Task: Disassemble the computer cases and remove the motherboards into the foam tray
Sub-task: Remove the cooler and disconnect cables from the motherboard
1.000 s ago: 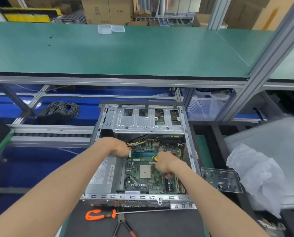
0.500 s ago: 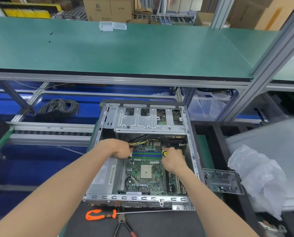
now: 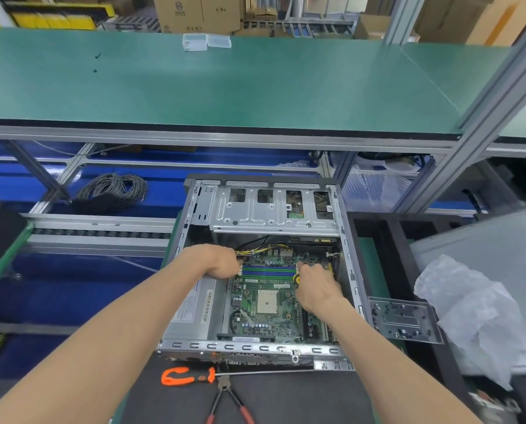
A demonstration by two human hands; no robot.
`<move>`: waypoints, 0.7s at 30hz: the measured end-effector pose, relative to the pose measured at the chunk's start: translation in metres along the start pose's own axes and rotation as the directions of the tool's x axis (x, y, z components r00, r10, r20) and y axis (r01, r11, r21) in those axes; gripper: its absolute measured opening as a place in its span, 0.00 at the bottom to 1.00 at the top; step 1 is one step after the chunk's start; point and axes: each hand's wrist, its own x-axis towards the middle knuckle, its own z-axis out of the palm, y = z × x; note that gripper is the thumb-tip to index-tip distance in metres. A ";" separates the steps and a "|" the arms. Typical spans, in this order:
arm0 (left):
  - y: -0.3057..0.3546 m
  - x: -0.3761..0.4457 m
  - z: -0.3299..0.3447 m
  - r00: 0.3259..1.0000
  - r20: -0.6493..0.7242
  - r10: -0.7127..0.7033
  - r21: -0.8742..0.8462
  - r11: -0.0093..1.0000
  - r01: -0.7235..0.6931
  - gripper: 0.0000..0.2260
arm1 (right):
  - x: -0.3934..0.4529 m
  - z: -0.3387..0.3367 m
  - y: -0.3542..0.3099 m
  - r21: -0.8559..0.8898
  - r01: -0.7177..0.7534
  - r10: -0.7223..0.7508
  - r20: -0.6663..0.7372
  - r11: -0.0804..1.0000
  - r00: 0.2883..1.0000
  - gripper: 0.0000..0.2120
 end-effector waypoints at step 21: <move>0.009 -0.010 -0.005 0.993 0.036 -0.112 -0.063 0.992 0.114 0.21 | -0.003 0.000 0.002 0.052 -0.001 0.001 0.006 0.999 1.000 0.20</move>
